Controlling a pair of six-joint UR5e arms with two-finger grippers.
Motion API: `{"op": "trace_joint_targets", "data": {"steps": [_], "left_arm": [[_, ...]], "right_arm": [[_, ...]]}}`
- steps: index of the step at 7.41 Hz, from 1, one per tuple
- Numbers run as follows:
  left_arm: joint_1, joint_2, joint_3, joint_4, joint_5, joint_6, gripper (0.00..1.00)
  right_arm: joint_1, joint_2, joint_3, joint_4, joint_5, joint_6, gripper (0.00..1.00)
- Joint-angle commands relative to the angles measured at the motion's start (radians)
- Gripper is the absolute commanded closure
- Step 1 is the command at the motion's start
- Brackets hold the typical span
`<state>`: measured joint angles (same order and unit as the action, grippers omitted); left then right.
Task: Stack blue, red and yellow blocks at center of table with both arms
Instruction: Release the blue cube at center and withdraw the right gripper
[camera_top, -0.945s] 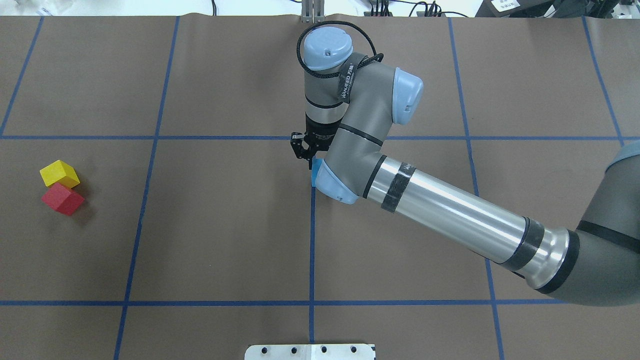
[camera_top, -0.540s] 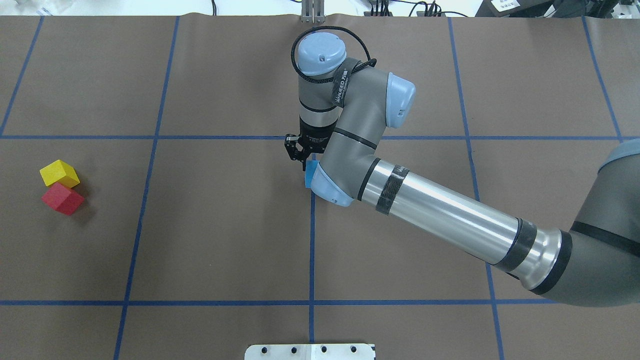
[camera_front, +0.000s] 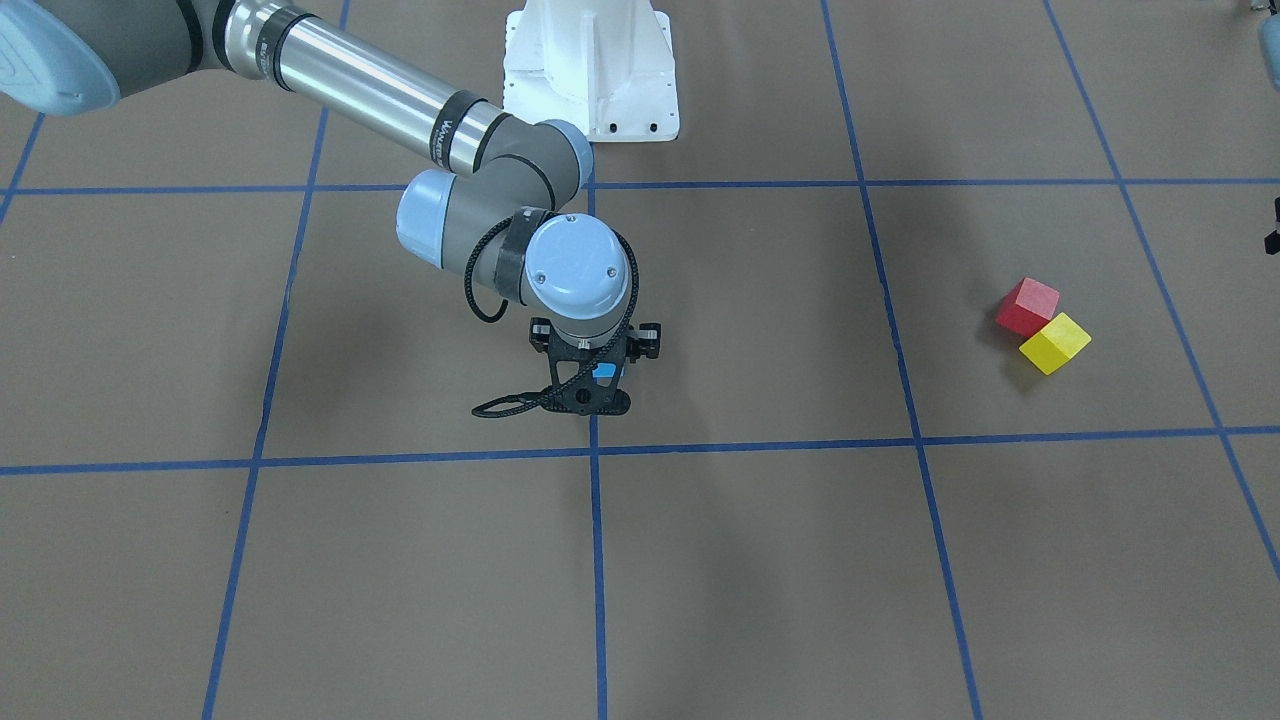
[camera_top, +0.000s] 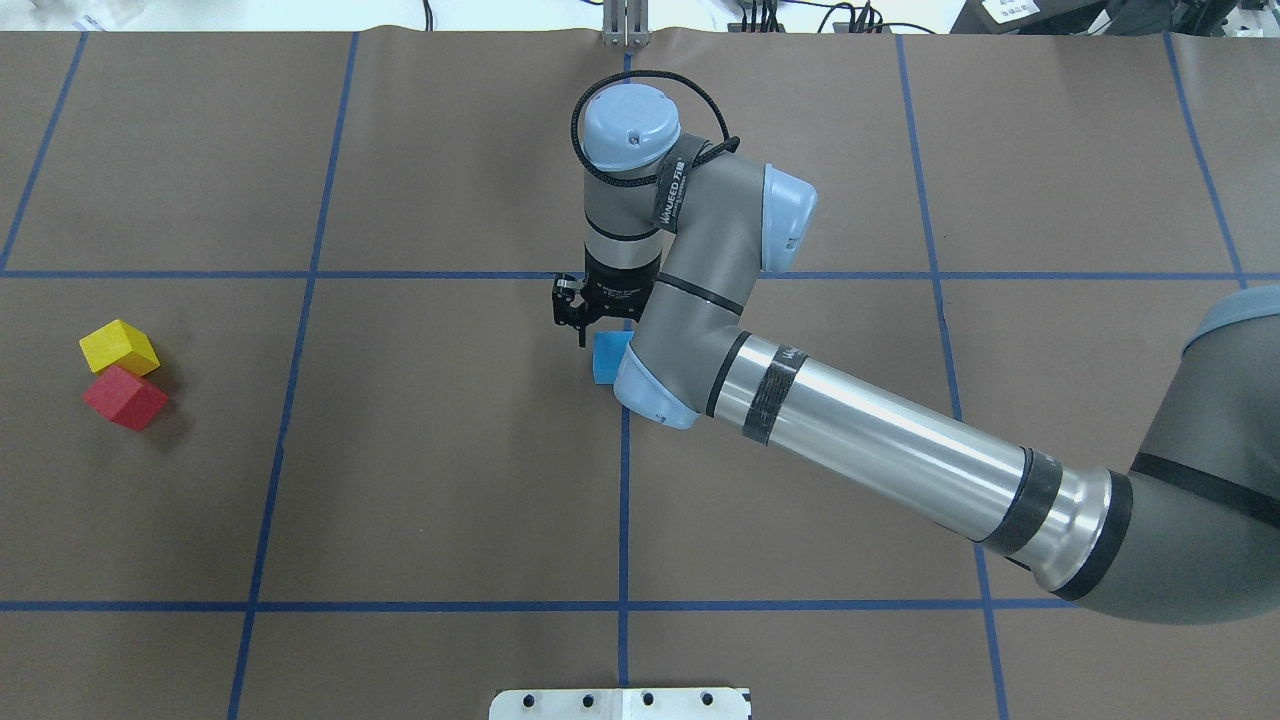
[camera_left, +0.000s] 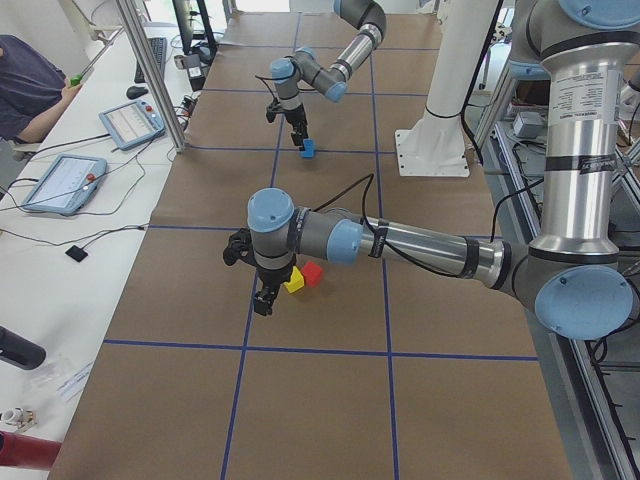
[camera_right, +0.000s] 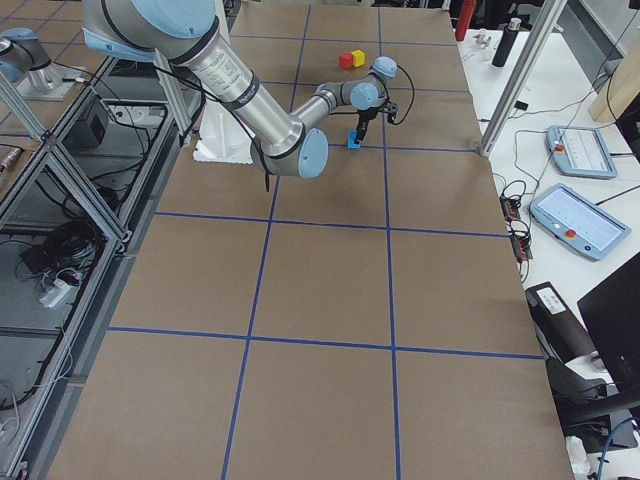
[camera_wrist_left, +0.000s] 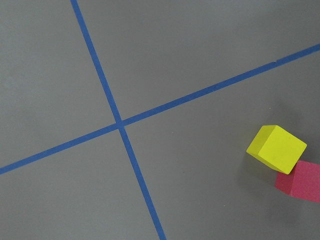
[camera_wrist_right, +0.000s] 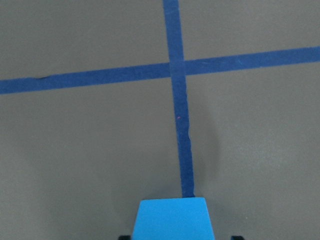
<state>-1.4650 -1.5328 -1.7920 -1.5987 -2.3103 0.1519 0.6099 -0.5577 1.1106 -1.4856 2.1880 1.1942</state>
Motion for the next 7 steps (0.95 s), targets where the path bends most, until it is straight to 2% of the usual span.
{"op": "trace_joint_targets", "data": {"steps": [1, 2, 3, 4, 5, 6, 7], "left_arm": [[0.0, -0.009, -0.009, 0.0, 0.008, -0.008, 0.0], [0.0, -0.05, -0.006, 0.008, 0.009, -0.009, 0.0], [0.003, -0.082, 0.0, 0.014, 0.015, -0.097, 0.0], [0.079, -0.099, -0.012, 0.005, 0.011, -0.34, 0.0], [0.156, -0.101, -0.056, -0.03, 0.015, -0.558, 0.0], [0.21, -0.098, -0.084, -0.082, 0.04, -0.727, 0.0], [0.272, -0.087, -0.119, -0.127, 0.058, -0.949, 0.01]], "right_arm": [[0.025, 0.025, 0.006, 0.001, -0.001, 0.004, 0.01], [0.071, 0.028, 0.041, -0.007, 0.01, -0.002, 0.0], [0.14, 0.025, 0.058, -0.01, 0.013, -0.014, 0.0], [0.215, 0.013, 0.069, -0.048, 0.016, -0.046, 0.0], [0.269, -0.023, 0.109, -0.135, 0.015, -0.186, 0.0], [0.325, -0.078, 0.133, -0.184, 0.009, -0.338, 0.0], [0.385, -0.17, 0.175, -0.185, 0.013, -0.448, 0.0]]}}
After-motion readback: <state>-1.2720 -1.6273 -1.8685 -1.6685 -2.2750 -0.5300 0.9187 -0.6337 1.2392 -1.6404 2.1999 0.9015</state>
